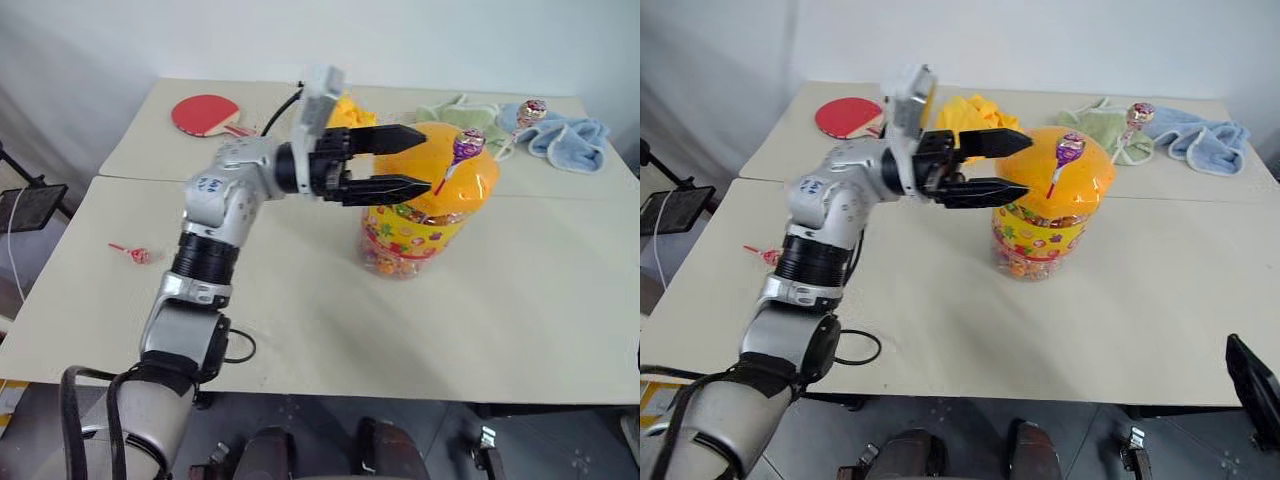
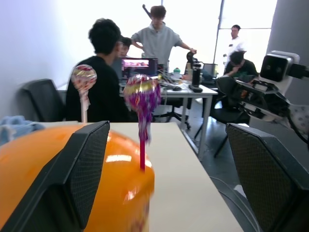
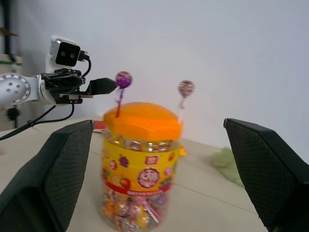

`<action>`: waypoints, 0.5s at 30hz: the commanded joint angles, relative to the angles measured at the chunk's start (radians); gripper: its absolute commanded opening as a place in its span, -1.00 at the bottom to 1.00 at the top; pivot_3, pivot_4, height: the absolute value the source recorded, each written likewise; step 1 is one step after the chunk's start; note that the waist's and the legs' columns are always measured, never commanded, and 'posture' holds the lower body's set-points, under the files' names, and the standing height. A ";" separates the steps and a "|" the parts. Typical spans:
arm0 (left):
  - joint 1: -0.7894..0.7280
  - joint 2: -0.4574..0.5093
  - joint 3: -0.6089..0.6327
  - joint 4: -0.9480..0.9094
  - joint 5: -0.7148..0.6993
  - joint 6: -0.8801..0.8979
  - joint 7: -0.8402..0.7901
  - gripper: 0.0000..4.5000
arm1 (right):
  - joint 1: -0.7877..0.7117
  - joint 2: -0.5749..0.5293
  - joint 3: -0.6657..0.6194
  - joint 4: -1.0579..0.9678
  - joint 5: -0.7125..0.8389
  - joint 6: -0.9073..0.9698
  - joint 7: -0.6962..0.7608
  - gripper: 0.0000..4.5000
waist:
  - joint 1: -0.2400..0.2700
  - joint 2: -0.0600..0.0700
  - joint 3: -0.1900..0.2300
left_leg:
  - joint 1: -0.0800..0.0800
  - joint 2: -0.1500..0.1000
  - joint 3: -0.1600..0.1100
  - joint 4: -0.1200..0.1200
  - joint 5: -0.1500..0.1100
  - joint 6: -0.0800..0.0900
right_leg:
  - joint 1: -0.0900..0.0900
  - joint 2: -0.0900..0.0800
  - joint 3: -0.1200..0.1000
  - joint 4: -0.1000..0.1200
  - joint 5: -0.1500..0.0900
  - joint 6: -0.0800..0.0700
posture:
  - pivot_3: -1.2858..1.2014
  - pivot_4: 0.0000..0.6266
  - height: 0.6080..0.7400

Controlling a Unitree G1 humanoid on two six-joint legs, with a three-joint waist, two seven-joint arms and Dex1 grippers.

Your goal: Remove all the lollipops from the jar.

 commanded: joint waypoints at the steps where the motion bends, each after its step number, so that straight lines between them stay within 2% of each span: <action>1: -0.050 -0.035 -0.028 0.032 0.062 -0.040 0.050 0.81 | 0.024 0.032 0.000 -0.053 0.004 -0.039 -0.016 1.00 | -0.005 0.000 0.000 | 0.000 0.000 0.000 0.000 0.000 0.000 | 0.000 0.000 0.000 0.000 0.000 0.000 | 0.03 -0.52 1.00; 5: -0.076 -0.065 -0.037 0.071 0.085 -0.036 0.058 0.81 | 0.033 0.045 0.033 -0.102 -0.008 -0.049 -0.046 1.00 | -0.006 0.001 0.000 | 0.000 0.000 0.000 0.001 0.000 0.000 | 0.000 0.000 0.001 -0.001 0.000 0.000 | 0.03 -0.52 1.00; 8: -0.084 -0.072 -0.040 0.094 0.104 -0.045 0.059 0.55 | 0.035 0.036 0.061 -0.140 -0.011 -0.048 -0.066 1.00 | -0.006 0.001 0.000 | 0.000 0.000 0.000 0.001 0.000 0.001 | 0.000 0.000 0.001 -0.001 0.000 0.000 | 0.03 -0.52 1.00; 15: -0.072 -0.083 -0.040 0.085 0.104 -0.041 0.041 -0.36 | 0.023 0.032 0.130 -0.185 -0.037 -0.057 -0.102 1.00 | -0.002 0.001 0.000 | -0.002 0.000 -0.001 0.003 -0.001 0.002 | 0.000 0.000 0.001 -0.002 0.000 0.000 | 0.03 -0.52 1.00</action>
